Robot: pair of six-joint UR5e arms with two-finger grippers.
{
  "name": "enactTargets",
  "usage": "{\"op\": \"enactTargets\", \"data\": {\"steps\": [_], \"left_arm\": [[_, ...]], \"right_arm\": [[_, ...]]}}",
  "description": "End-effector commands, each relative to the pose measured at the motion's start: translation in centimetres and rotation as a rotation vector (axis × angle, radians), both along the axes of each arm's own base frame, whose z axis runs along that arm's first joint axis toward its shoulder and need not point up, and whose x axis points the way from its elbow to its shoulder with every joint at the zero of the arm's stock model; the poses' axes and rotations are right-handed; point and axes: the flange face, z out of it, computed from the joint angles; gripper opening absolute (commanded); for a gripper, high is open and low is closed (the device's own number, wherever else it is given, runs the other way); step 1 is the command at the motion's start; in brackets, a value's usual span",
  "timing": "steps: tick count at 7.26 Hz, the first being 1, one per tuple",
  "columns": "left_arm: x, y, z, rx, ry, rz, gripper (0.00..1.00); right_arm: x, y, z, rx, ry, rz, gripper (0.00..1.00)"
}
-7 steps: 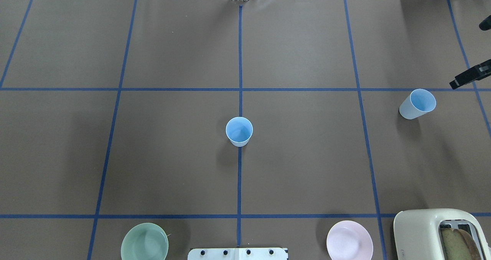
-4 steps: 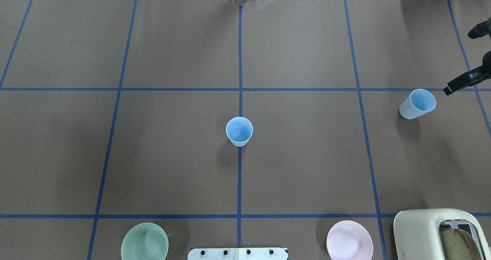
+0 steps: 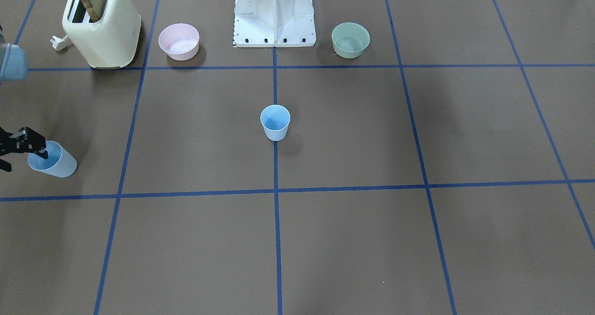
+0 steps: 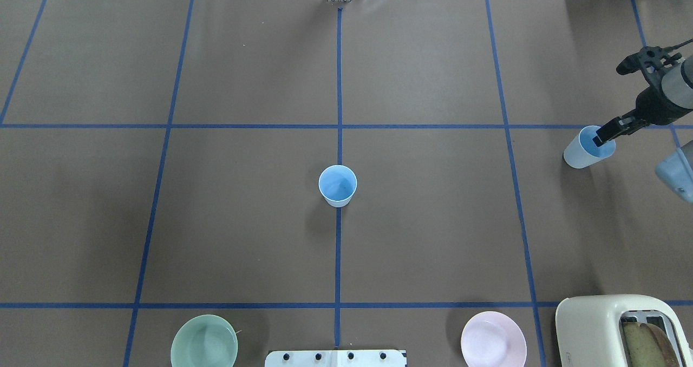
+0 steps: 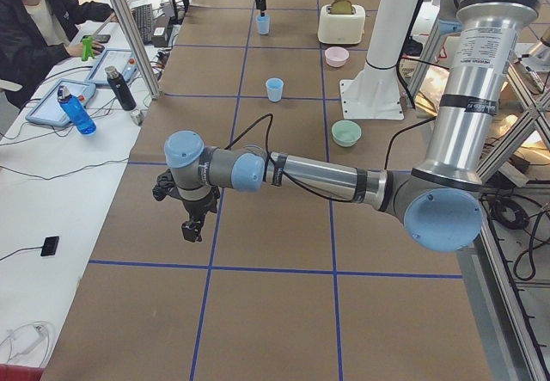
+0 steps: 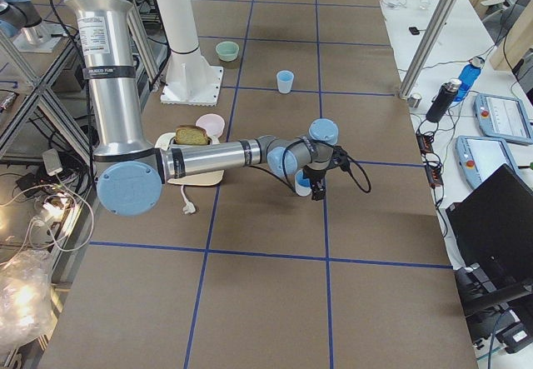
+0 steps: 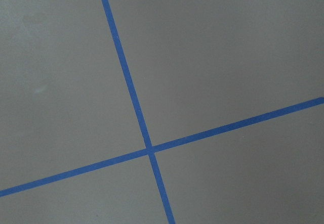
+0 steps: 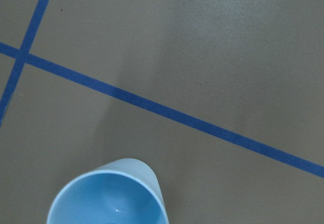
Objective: Stack blue cups with both arms
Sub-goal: 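Lower the right gripper onto the other light-blue cup and grasp it, then lift the cup with the right gripper and carry it over the center cup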
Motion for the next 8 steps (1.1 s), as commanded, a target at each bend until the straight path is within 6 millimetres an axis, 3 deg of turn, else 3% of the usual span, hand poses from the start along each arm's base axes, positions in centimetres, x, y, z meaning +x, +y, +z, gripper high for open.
{"op": "enactTargets", "data": {"steps": [1,3,5,6,7,8], "left_arm": [[0.0,0.1,0.0,0.000,0.002,0.001,0.99],[0.0,0.1,0.1,-0.001,0.001,0.001,0.99],[-0.1,0.8,0.7,-0.008,0.001,0.002,0.99],[-0.1,0.8,0.7,-0.008,0.001,0.002,0.99],[0.0,0.8,0.7,-0.008,0.001,0.004,0.99],[0.0,0.9,0.8,-0.009,0.000,0.004,0.99]], "right_arm": [[-0.2,0.4,0.4,-0.011,0.004,-0.001,0.00],[-0.1,0.3,-0.9,0.012,-0.009,0.002,0.00],[-0.4,0.0,-4.9,0.039,-0.049,0.018,0.00],[-1.2,-1.4,-8.8,0.037,-0.094,0.056,0.00],[-2.5,-3.3,-14.3,-0.026,-0.164,0.148,0.00],[-5.9,-3.7,-19.6,-0.112,-0.223,0.209,0.00]]}}
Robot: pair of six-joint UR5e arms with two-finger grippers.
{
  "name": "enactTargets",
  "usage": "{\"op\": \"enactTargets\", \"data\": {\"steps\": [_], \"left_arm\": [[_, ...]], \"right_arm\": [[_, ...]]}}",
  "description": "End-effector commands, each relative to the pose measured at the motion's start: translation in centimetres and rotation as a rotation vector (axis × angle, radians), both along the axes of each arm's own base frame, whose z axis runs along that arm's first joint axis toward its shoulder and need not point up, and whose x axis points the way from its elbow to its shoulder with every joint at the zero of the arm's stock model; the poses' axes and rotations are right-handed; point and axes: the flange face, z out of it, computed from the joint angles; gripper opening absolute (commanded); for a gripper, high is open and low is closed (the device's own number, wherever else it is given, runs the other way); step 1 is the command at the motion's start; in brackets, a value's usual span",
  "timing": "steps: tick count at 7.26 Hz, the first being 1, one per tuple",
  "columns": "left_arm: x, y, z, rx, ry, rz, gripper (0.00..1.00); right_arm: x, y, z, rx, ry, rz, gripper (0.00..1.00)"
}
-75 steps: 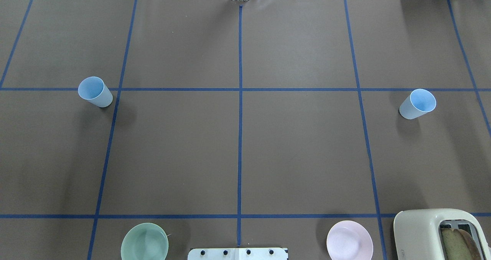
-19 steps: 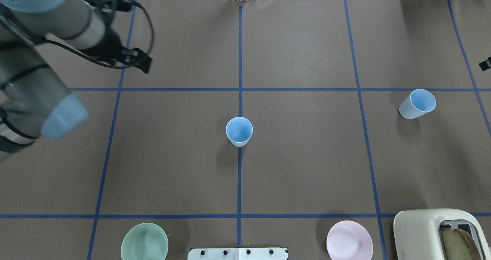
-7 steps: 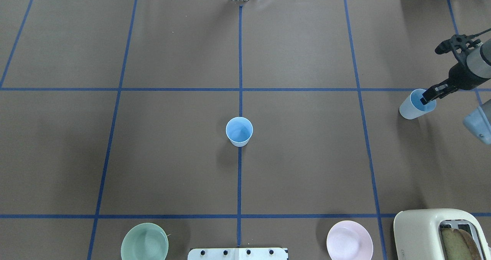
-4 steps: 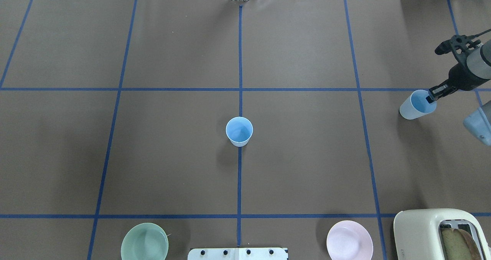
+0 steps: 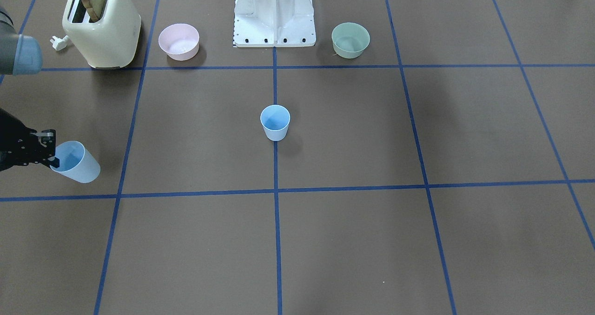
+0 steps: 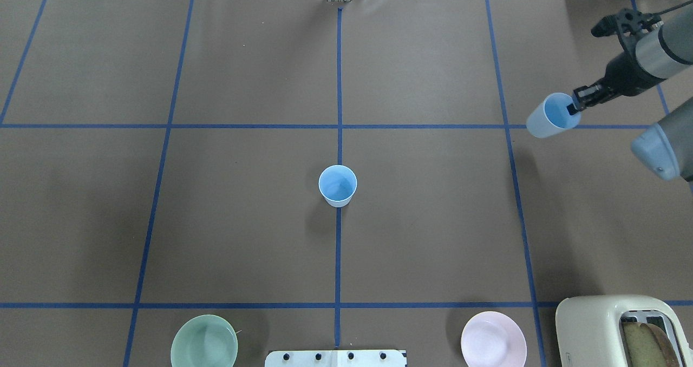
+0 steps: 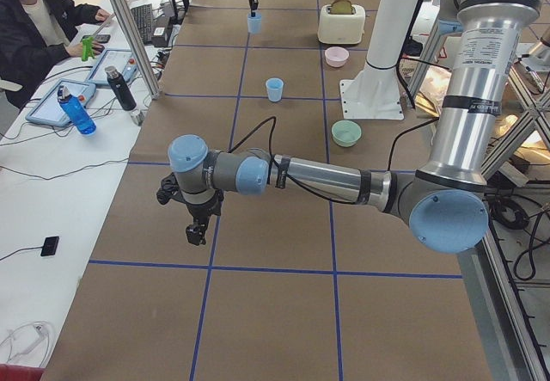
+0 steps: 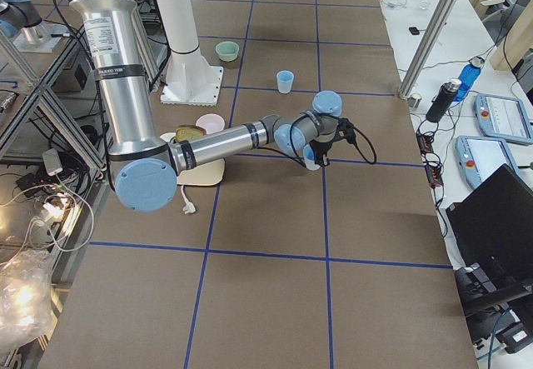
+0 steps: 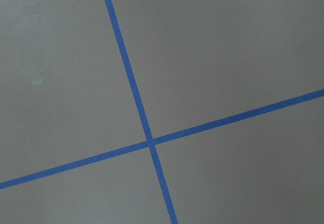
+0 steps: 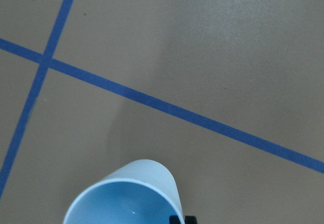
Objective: Stack blue cups with both arms
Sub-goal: 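Lift the cup with the right gripper and carry it over the center cup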
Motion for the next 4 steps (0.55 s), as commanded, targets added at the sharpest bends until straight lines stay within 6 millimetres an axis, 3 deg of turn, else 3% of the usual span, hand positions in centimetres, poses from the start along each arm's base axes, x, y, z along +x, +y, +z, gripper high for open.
{"op": "enactTargets", "data": {"steps": [1,3,4], "left_arm": [[0.0,0.1,0.2,-0.003,0.000,0.001,0.99],[0.0,0.1,0.2,0.002,0.000,0.000,0.99],[0.0,0.3,0.4,-0.002,0.000,0.000,0.99]], "right_arm": [[-6.6,-0.3,-10.6,-0.160,-0.122,0.106,0.00],[-11.3,1.1,-16.7,-0.257,-0.096,0.171,0.00],[-15.0,3.8,-21.3,-0.282,-0.009,0.199,0.00]]}}
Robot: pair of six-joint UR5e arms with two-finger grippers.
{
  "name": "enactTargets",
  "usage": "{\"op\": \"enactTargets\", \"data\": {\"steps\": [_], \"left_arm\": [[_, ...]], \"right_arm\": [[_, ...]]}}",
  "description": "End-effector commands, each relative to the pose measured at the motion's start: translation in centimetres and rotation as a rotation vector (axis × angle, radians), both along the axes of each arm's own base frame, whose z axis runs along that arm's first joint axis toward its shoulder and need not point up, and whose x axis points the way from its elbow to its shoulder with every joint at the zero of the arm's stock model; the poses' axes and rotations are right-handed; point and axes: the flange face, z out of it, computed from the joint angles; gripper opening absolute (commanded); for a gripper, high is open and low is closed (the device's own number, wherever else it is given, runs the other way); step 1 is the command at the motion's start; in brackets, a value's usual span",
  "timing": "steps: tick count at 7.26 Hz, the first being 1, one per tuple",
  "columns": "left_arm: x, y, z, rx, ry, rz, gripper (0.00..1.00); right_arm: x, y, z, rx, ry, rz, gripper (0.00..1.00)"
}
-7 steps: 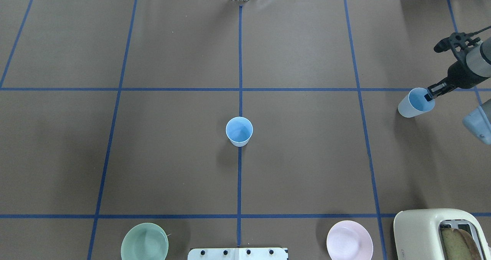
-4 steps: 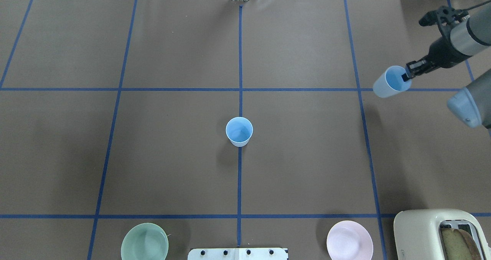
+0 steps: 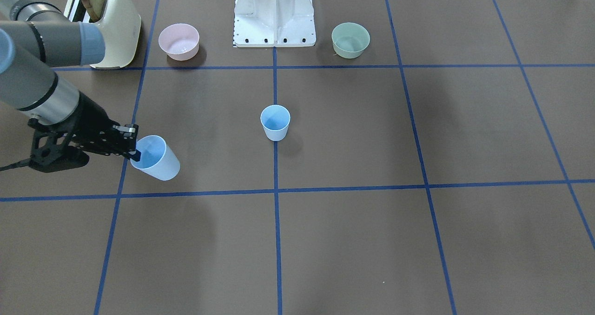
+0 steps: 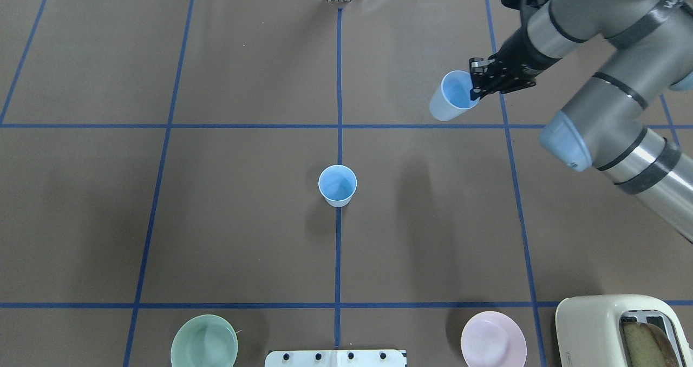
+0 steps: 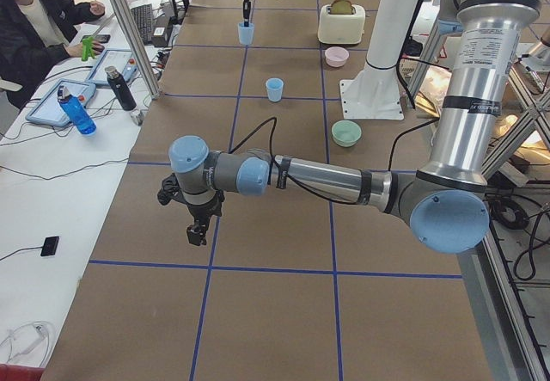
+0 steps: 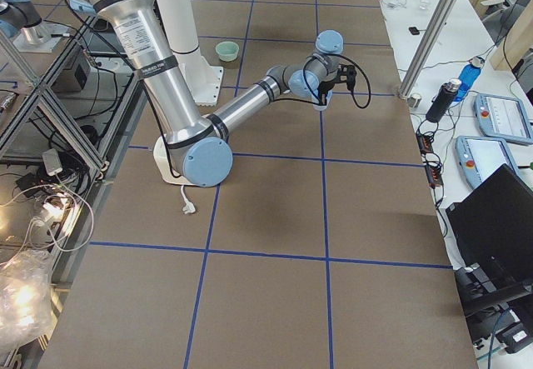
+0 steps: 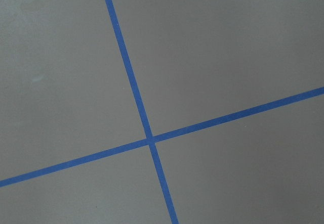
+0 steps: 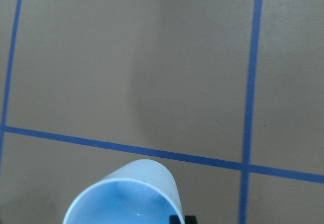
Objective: Stack blue cups with both arms
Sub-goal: 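Lift the cup with the right gripper and carry it over the center cup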
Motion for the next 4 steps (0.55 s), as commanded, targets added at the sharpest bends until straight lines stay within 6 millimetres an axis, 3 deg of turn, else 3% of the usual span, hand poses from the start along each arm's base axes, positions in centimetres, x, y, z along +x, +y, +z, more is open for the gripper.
{"op": "enactTargets", "data": {"steps": [1,2,3,4], "left_arm": [[-0.1,0.3,0.4,-0.004,0.000,-0.001,0.99],[-0.1,0.4,0.5,-0.001,0.000,-0.001,0.99],[-0.1,0.5,0.7,0.004,0.001,-0.002,0.99],[-0.1,0.7,0.8,0.003,0.000,-0.002,0.99]], "right_arm": [[-7.6,5.3,-9.1,-0.095,0.140,0.050,0.00],[-11.7,8.1,-11.5,-0.123,0.152,0.085,0.00],[-14.6,10.6,-12.9,-0.135,0.147,0.096,0.00],[-15.9,11.6,-14.9,-0.143,0.125,0.096,0.00]]}}
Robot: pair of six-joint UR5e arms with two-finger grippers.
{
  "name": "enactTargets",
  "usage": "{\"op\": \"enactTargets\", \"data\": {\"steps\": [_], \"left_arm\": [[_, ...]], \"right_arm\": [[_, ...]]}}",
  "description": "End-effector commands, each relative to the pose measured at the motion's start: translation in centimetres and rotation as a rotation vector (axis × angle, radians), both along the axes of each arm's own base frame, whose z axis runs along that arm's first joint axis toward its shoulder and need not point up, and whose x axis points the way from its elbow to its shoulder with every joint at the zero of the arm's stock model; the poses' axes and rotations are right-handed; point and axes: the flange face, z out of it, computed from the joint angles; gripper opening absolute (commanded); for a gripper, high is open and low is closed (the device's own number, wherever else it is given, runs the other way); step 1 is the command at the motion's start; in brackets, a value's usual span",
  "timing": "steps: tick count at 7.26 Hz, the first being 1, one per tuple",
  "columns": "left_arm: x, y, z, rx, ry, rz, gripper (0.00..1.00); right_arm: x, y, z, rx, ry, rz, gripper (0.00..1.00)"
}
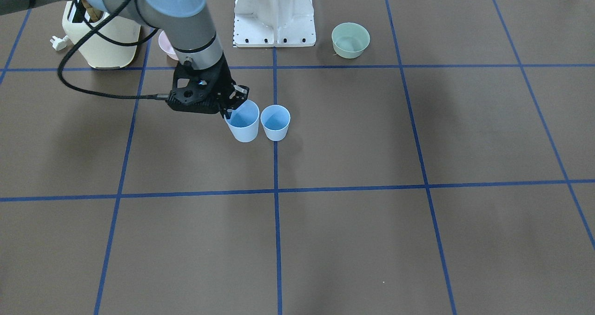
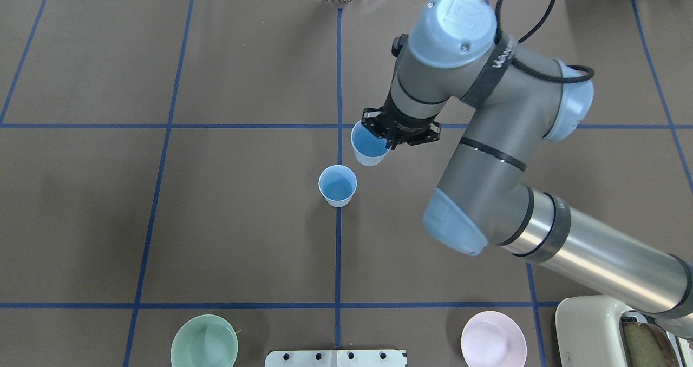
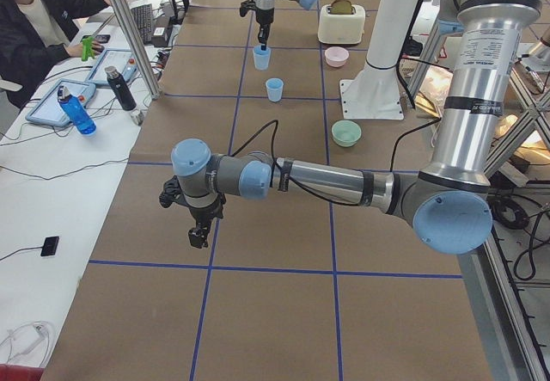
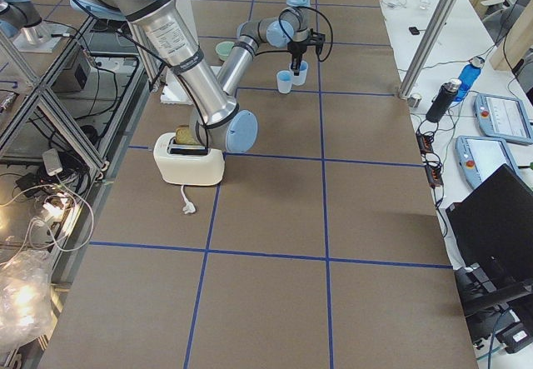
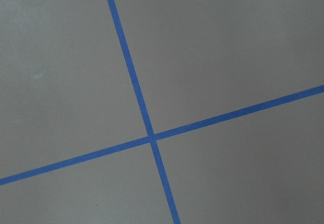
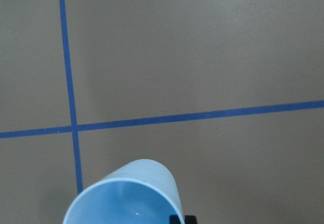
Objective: Stack blue cups with both arms
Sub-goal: 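Lift the cup with the right gripper and carry it over the center cup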
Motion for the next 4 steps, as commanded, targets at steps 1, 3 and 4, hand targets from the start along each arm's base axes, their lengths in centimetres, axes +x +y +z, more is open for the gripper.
{"op": "enactTargets", "data": {"steps": [1,3,4], "left_arm": [[0.0,0.3,0.3,0.000,0.000,0.001,0.99],[0.0,0.3,0.4,-0.003,0.000,0.001,0.99],[0.0,0.3,0.4,-0.003,0.000,0.001,0.99]], "right_arm": [[-3.9,2.4,-3.7,-0.023,-0.017,0.016,0.00],[-5.7,3.3,-3.9,-0.016,-0.002,0.014,0.00],[-6.2,3.2,-3.2,-0.024,0.013,0.011,0.00]]}}
